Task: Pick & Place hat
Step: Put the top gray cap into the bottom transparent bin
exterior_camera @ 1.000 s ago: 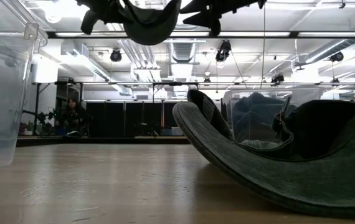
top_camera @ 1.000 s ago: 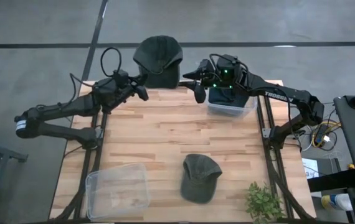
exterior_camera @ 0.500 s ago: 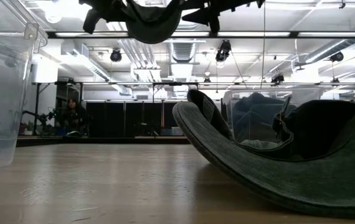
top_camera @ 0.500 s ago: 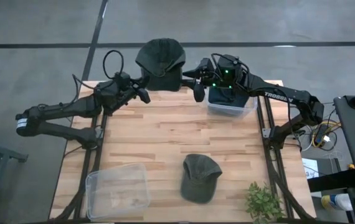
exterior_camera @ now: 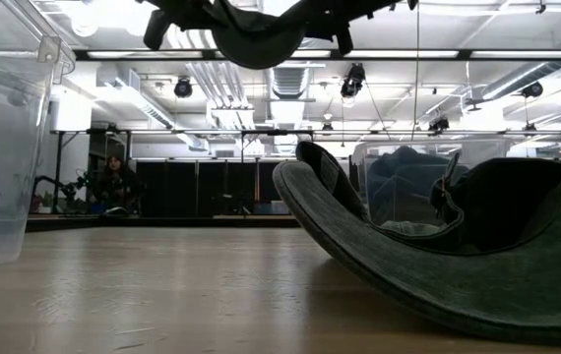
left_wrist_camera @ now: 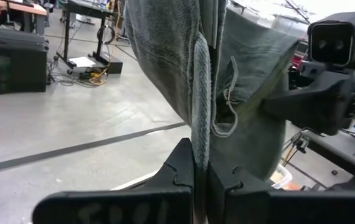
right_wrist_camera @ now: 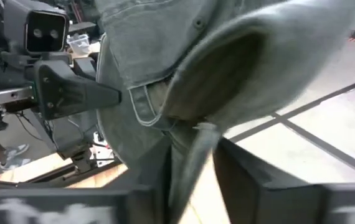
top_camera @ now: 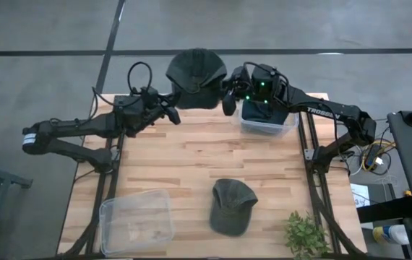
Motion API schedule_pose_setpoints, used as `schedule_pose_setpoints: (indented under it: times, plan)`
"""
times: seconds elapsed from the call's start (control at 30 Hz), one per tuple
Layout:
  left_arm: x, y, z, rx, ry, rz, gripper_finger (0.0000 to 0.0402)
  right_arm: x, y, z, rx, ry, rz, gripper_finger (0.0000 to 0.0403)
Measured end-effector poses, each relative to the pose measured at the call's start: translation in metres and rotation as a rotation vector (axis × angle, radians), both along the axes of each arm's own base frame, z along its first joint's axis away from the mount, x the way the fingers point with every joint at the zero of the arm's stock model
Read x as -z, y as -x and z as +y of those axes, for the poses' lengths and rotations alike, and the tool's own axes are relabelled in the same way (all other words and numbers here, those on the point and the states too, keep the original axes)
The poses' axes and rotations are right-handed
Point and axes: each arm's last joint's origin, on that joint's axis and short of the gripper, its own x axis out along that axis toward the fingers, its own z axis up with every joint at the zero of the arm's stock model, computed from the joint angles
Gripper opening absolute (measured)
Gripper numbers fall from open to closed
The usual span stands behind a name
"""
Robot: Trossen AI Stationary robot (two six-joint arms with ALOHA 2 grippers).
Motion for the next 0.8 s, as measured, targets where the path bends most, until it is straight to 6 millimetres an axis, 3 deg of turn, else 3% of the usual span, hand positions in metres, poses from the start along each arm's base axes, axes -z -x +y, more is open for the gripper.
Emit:
schedule_pose_setpoints:
  times: [0.17,0.43,0.8]
  plan:
    - [-0.002,-0.001,-0.003,0.027,0.0,-0.008,0.0008,0.0,0.0,0.001,-0.003,0.02,0.008,0.0022]
    - [-0.001,-0.001,-0.005,0.128,0.006,0.014,0.0055,0.003,0.0,0.001,-0.004,0.013,0.04,0.0012]
    - [0.001,0.028,-0.01,0.145,-0.008,0.18,0.0063,-0.002,0.009,0.003,0.031,0.084,0.077,0.001]
